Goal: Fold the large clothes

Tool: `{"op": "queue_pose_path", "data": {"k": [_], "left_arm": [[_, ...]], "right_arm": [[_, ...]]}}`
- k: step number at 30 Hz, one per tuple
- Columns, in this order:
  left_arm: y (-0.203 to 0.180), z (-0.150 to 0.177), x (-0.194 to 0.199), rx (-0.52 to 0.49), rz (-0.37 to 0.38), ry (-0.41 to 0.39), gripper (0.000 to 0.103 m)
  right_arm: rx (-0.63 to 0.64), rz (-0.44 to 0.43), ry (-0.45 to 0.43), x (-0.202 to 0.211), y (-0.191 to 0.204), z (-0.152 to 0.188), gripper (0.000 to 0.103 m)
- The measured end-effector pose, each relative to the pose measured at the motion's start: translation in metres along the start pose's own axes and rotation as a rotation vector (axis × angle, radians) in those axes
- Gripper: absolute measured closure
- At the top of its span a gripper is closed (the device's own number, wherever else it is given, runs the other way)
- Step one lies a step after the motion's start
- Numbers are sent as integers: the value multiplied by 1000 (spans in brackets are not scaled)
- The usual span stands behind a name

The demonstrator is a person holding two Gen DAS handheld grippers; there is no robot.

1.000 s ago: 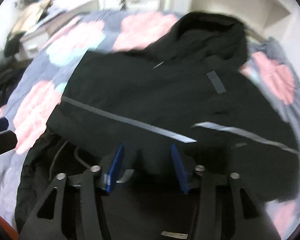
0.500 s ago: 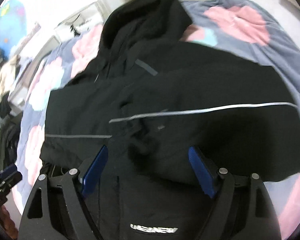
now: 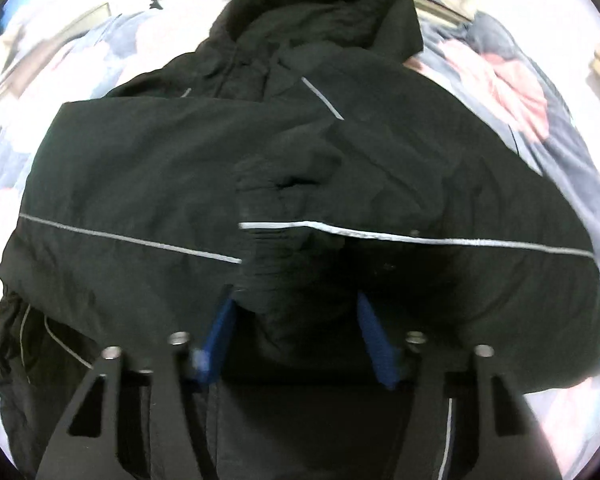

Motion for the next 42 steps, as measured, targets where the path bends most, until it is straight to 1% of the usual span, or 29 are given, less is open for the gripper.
{"op": "queue_pose_path", "data": {"k": [1, 2, 4, 6, 10, 12, 13, 14, 16, 19, 21, 23, 24, 25, 26, 27, 28, 31, 33, 35, 36, 37, 38, 39, 41, 42], "left_arm": [[1, 0, -1, 7, 5, 6, 39], [2, 0, -1, 11, 4, 8, 39], [5, -1, -1, 20, -6, 4, 39], [9, -3, 1, 38, -10, -5, 39], [18, -9, 6, 81, -12, -26, 39], [23, -11, 7, 102, -18, -33, 39], [27, -12, 8, 119, -24, -39, 39], [33, -13, 9, 139, -34, -44, 39], [46, -16, 12, 183, -65, -66, 39], [71, -22, 15, 241, -149, -108, 39], [83, -24, 15, 269, -162, -109, 39], [91, -25, 14, 294, -162, -105, 39], [92, -25, 13, 297, -163, -106, 39], [92, -25, 13, 294, -165, -107, 39], [91, -26, 13, 286, -168, -110, 39], [90, -27, 13, 280, -171, -114, 39], [88, -27, 12, 268, -175, -118, 39], [78, -28, 7, 240, -168, -113, 39], [74, -27, 4, 224, -168, -106, 39], [71, -26, 3, 209, -149, -100, 39], [70, -26, 3, 206, -141, -99, 39], [69, -26, 3, 203, -124, -93, 39], [64, -27, 4, 194, -90, -83, 39], [59, -28, 5, 180, -63, -80, 39], [40, -33, 7, 122, 2, -72, 39], [27, -37, 7, 78, 16, -72, 39]], "right_arm": [[8, 11, -5, 2, 2, -1, 63], [16, 10, -19, 7, 5, -2, 66], [45, 19, -57, 21, 14, -8, 69], [60, -11, -98, 38, 28, -19, 69], [52, -164, -174, 78, 71, -49, 70], [35, -249, -196, 87, 94, -63, 70], [17, -314, -196, 87, 109, -70, 70], [4, -365, -192, 84, 124, -74, 70], [-1, -405, -174, 73, 148, -79, 70], [7, -408, -117, 35, 177, -77, 69], [-18, -397, -60, 1, 186, -69, 69], [-33, -359, -3, -37, 188, -55, 67], [-40, -351, 18, -51, 186, -50, 63], [-49, -347, 35, -63, 183, -45, 61], [-55, -338, 37, -71, 182, -42, 61], [-49, -328, 29, -74, 181, -41, 60], [-35, -322, 27, -75, 183, -41, 57], [30, -306, 64, -73, 191, -42, 53], [48, -349, 97, -61, 194, -42, 52], [25, -447, 107, -35, 188, -44, 52], [18, -476, 97, -18, 179, -45, 51], [17, -491, 82, -2, 170, -47, 45], [29, -481, 56, 19, 155, -51, 42], [40, -454, 34, 32, 142, -54, 38], [67, -355, -26, 61, 102, -61, 35], [72, -311, -45, 69, 84, -60, 32]]}}
Point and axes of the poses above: each gripper's, at about its wrist camera, not at the fingertips, and x roughly against the way its jaws point, y to its left, z to its underside, the point moved 7 cm from there along -x, roughly the way its jaws point, and after that the axes turned 15 degrees about -z, right-handed, at the moved point
